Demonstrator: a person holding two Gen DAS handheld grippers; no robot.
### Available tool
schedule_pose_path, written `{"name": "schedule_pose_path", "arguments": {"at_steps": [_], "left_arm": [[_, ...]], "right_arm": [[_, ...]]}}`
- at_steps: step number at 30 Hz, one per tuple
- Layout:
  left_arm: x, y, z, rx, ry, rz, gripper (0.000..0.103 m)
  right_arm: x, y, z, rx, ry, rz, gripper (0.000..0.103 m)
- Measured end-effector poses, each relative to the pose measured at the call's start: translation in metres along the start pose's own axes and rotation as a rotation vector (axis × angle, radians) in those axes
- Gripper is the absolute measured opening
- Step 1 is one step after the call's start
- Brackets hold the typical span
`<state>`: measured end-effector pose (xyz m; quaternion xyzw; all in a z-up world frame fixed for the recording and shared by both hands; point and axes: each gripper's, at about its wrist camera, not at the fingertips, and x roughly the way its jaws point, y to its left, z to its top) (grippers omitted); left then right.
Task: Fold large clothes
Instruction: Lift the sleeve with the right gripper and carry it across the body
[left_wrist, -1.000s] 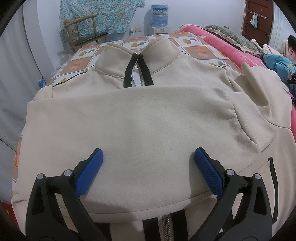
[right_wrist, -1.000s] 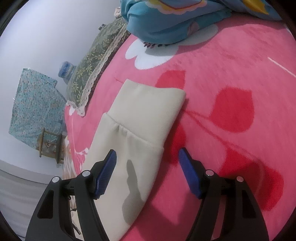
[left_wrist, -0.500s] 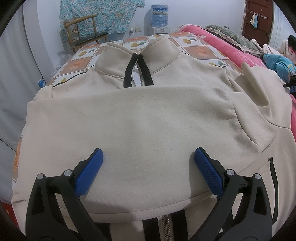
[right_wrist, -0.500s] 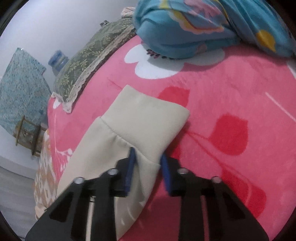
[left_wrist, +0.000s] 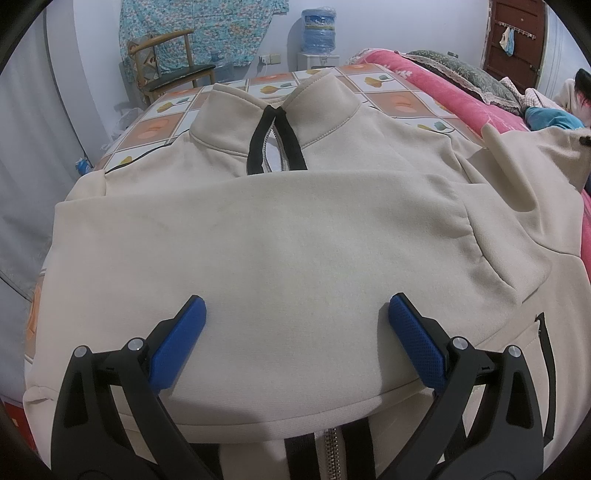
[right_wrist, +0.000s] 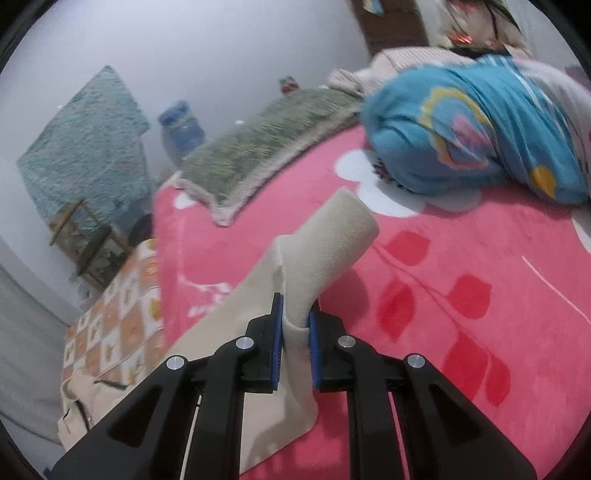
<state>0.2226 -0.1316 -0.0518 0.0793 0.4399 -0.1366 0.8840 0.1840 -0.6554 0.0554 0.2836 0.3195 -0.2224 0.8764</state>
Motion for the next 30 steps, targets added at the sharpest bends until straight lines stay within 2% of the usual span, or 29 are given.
{"name": "schedule_pose_path", "arguments": {"at_steps": [5, 15, 24, 30], "left_arm": [[0.0, 0.0, 0.0, 0.0, 0.0, 0.0, 0.096], [0.0, 0.0, 0.0, 0.0, 0.0, 0.0, 0.096], [0.0, 0.0, 0.0, 0.0, 0.0, 0.0, 0.096], [0.0, 0.0, 0.0, 0.0, 0.0, 0.0, 0.096]], "right_arm": [[-0.027, 0.03, -0.011, -0.045, -0.015, 0.096, 0.012], [-0.074, 0.102, -0.057, -0.155, -0.018, 0.301, 0.012], [-0.09, 0.163, -0.114, -0.232, 0.053, 0.472, 0.012], [-0.086, 0.193, -0.153, -0.286, 0.109, 0.492, 0.012]]}}
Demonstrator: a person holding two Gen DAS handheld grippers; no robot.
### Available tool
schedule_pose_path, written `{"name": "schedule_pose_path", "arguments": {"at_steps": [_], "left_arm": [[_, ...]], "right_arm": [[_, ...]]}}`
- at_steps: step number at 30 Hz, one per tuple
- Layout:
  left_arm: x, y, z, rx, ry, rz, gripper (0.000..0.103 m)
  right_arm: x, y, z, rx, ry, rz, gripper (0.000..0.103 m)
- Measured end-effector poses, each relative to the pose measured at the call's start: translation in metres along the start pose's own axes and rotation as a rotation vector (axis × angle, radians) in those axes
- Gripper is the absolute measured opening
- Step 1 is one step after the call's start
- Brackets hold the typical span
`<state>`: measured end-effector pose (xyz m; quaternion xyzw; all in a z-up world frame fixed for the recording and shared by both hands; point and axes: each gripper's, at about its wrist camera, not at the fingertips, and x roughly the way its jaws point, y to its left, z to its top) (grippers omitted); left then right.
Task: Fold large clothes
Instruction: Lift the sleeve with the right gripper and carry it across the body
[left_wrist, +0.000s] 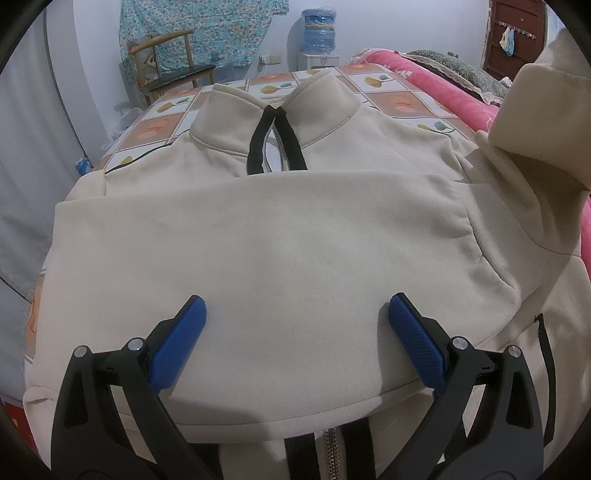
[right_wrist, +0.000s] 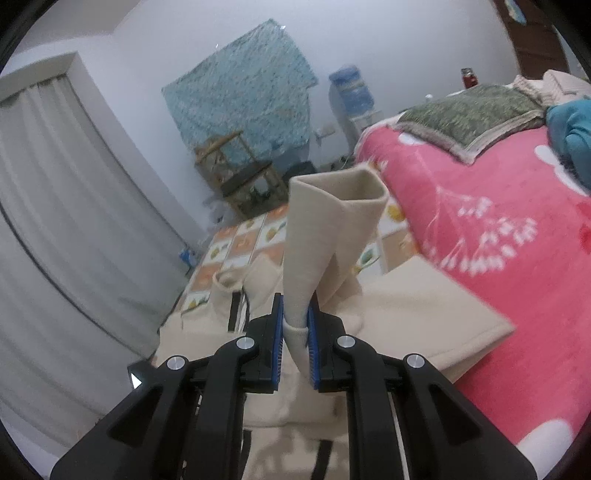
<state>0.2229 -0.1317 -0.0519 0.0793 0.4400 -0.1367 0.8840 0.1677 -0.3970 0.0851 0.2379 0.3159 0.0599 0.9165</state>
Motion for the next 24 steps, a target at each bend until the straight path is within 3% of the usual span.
{"name": "schedule_pose_path", "arguments": {"at_steps": [6, 13, 16, 20, 24], "left_arm": [[0.0, 0.0, 0.0, 0.0, 0.0, 0.0, 0.096], [-0.005, 0.008, 0.001, -0.038, -0.003, -0.031, 0.096], [-0.036, 0.029, 0.001, -0.121, -0.032, -0.064, 0.096], [-0.096, 0.062, -0.004, -0.135, -0.137, -0.057, 0.096], [-0.124, 0.103, -0.016, -0.18, -0.209, 0.002, 0.095]], "right_arm": [[0.01, 0.019, -0.013, -0.016, 0.029, 0.004, 0.012], [0.014, 0.018, -0.005, -0.015, 0.042, -0.022, 0.012], [0.017, 0.02, -0.003, -0.028, 0.047, -0.048, 0.012], [0.017, 0.023, 0.0, -0.041, 0.039, -0.071, 0.012], [0.017, 0.031, 0.008, -0.048, 0.022, -0.091, 0.012]]}}
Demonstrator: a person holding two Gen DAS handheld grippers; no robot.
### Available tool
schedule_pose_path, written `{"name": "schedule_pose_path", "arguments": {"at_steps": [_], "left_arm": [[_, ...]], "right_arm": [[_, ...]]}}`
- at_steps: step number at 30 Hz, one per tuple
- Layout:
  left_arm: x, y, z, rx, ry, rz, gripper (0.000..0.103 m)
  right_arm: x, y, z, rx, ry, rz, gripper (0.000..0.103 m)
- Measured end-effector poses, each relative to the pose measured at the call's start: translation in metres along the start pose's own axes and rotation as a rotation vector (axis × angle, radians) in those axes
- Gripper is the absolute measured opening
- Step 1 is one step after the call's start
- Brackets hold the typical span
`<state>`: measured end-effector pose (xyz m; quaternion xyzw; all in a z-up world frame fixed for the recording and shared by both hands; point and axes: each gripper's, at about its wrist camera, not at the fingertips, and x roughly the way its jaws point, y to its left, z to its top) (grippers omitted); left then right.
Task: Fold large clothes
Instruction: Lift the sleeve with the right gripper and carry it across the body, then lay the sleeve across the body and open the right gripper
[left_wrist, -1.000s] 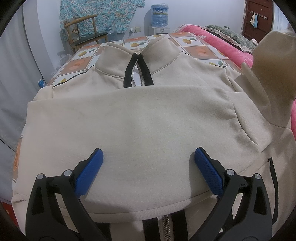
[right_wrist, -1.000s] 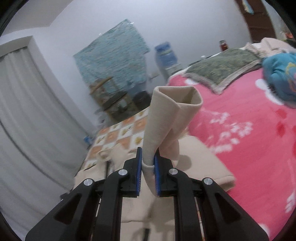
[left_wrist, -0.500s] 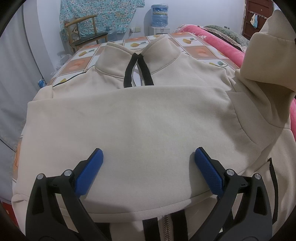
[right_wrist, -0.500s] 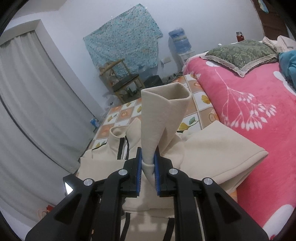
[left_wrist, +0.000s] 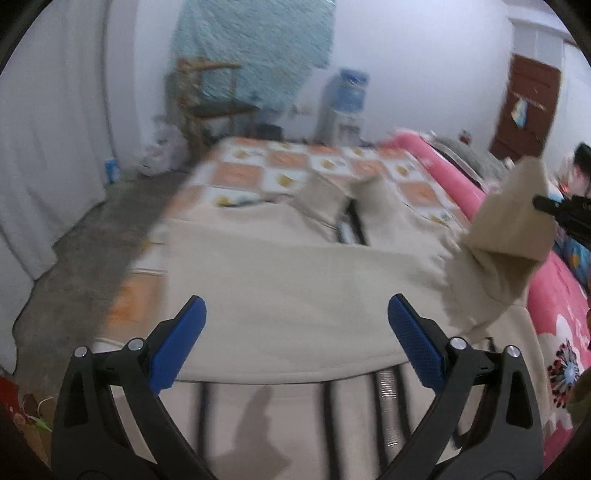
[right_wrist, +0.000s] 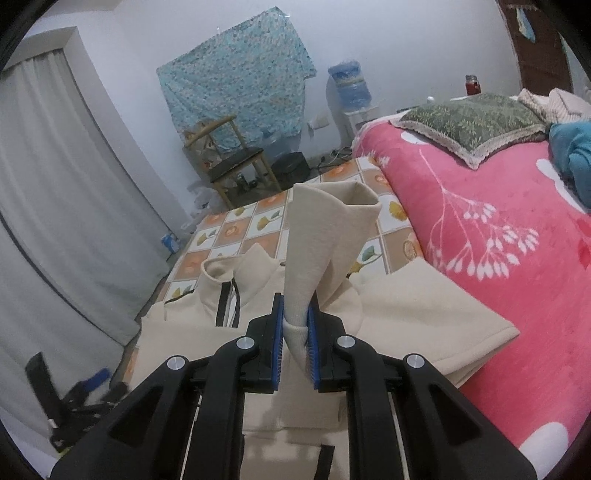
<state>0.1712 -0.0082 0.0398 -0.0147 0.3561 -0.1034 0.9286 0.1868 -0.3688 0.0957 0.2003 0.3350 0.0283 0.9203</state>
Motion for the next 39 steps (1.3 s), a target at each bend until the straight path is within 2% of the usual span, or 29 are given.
{"name": "schedule_pose_path", "arguments": {"at_steps": [2, 3, 5, 6, 7, 9, 10, 12, 17, 20, 21, 23, 24, 25, 28, 30, 35, 39], "left_arm": [[0.007, 0.023, -0.003, -0.009, 0.014, 0.015, 0.081], [0.017, 0.034, -0.003, -0.017, 0.041, 0.007, 0.067], [0.035, 0.049, -0.007, -0.03, 0.091, 0.008, 0.058], [0.045, 0.055, -0.01, -0.032, 0.119, 0.006, 0.047], [0.057, 0.061, -0.013, -0.034, 0.153, -0.004, 0.041], [0.066, 0.07, -0.022, -0.05, 0.192, -0.026, 0.037], [0.073, 0.074, -0.025, -0.066, 0.218, -0.039, 0.031], [0.075, 0.08, -0.029, -0.088, 0.223, -0.049, 0.027], [0.072, 0.085, -0.034, -0.116, 0.219, -0.087, 0.025], [0.067, 0.09, -0.038, -0.123, 0.219, -0.098, 0.025], [0.065, 0.091, -0.038, -0.125, 0.22, -0.103, 0.025], [0.06, 0.094, -0.039, -0.132, 0.218, -0.115, 0.025], [0.056, 0.096, -0.039, -0.137, 0.217, -0.122, 0.025], [0.052, 0.098, -0.039, -0.142, 0.215, -0.131, 0.025], [0.038, 0.104, -0.038, -0.15, 0.204, -0.157, 0.025], [0.028, 0.105, -0.034, -0.146, 0.19, -0.177, 0.025], [0.023, 0.1, -0.015, -0.137, 0.175, -0.193, 0.025], [0.044, 0.094, -0.001, -0.141, 0.193, -0.153, 0.031]], "right_arm": [[0.0, 0.004, 0.004, 0.003, -0.008, -0.002, 0.012], [0.001, 0.008, 0.008, 0.003, -0.014, -0.003, 0.012], [0.003, 0.015, 0.014, -0.003, -0.024, -0.003, 0.012], [0.003, 0.023, 0.018, -0.011, -0.034, -0.002, 0.012], [0.003, 0.032, 0.023, -0.026, -0.047, -0.002, 0.012], [0.003, 0.049, 0.029, -0.056, -0.067, 0.003, 0.012], [0.004, 0.059, 0.032, -0.073, -0.076, 0.01, 0.012], [0.006, 0.081, 0.036, -0.106, -0.091, 0.031, 0.012], [0.028, 0.15, 0.032, -0.217, -0.092, 0.128, 0.012], [0.057, 0.202, 0.008, -0.339, -0.049, 0.174, 0.013], [0.067, 0.213, -0.001, -0.376, -0.015, 0.188, 0.016], [0.092, 0.234, -0.023, -0.446, 0.078, 0.211, 0.038], [0.106, 0.242, -0.036, -0.48, 0.142, 0.224, 0.056], [0.115, 0.246, -0.048, -0.507, 0.19, 0.229, 0.058], [0.118, 0.236, -0.06, -0.534, 0.216, 0.219, 0.058], [0.11, 0.216, -0.054, -0.496, 0.208, 0.21, 0.061], [0.084, 0.14, -0.026, -0.313, 0.177, 0.145, 0.063], [0.069, 0.062, -0.013, -0.167, 0.158, 0.016, 0.063]]}}
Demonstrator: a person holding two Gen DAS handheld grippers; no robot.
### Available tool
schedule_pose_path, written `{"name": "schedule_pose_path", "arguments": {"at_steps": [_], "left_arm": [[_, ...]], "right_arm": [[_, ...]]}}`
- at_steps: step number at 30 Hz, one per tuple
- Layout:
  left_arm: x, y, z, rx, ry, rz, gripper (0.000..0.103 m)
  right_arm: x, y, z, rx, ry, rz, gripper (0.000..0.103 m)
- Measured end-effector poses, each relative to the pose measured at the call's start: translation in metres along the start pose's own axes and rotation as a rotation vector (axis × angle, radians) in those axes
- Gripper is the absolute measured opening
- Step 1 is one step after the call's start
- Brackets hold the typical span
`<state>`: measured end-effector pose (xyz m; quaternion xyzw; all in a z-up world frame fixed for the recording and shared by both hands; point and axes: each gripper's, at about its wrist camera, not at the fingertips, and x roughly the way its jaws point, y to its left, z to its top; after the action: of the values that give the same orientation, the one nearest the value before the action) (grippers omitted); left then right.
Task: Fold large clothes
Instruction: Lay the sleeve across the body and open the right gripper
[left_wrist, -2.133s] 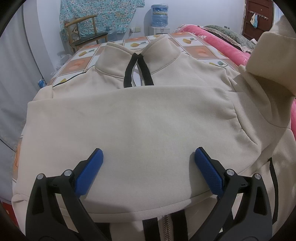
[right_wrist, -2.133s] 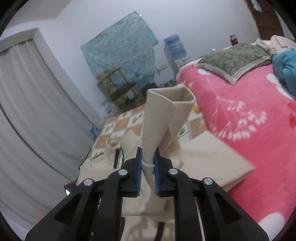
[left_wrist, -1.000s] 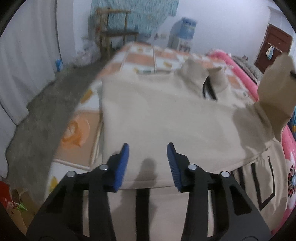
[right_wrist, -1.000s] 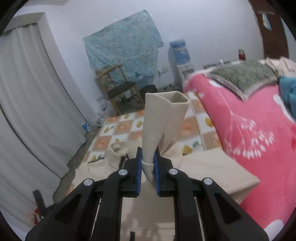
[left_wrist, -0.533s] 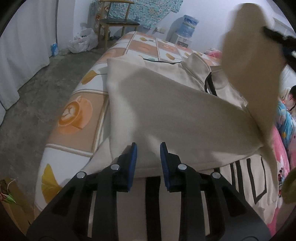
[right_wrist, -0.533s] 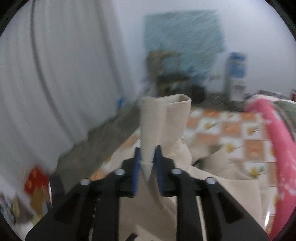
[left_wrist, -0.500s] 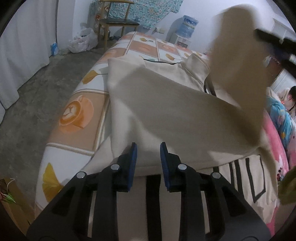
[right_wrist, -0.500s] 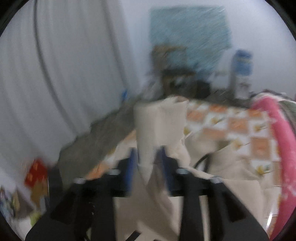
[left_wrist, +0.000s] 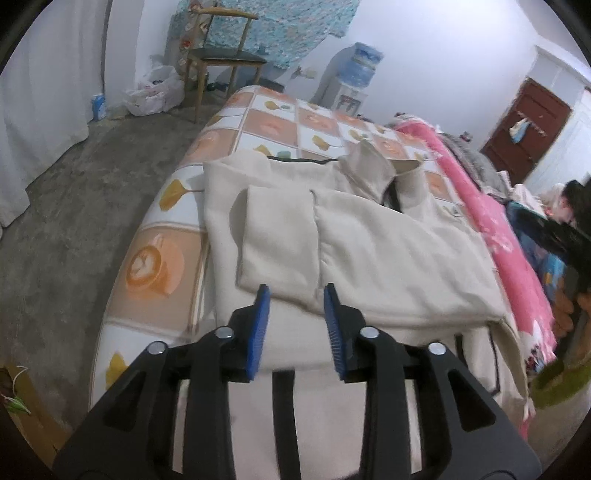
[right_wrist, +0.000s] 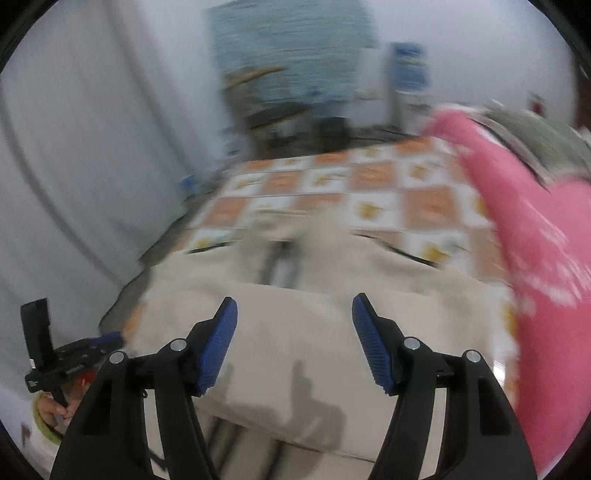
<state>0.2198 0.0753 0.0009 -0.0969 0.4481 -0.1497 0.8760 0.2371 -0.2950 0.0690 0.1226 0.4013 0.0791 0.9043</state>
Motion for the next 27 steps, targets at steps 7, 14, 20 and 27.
{"name": "schedule_pose_path", "arguments": {"at_steps": [7, 14, 20, 27], "left_arm": [[0.049, 0.01, 0.023, -0.04, 0.086, 0.072, 0.031], [0.042, 0.009, 0.029, -0.044, 0.088, 0.075, 0.034], [0.05, 0.012, 0.025, -0.051, 0.111, 0.118, 0.04], [0.052, 0.005, 0.022, 0.0, 0.079, 0.188, 0.018]], "right_arm": [[-0.013, -0.088, -0.036, 0.154, 0.038, -0.07, 0.063], [-0.016, -0.091, -0.08, -0.018, 0.08, -0.103, 0.063], [-0.022, -0.064, -0.104, -0.265, 0.107, -0.114, 0.06], [-0.004, -0.036, -0.13, -0.497, 0.187, -0.221, 0.039]]}}
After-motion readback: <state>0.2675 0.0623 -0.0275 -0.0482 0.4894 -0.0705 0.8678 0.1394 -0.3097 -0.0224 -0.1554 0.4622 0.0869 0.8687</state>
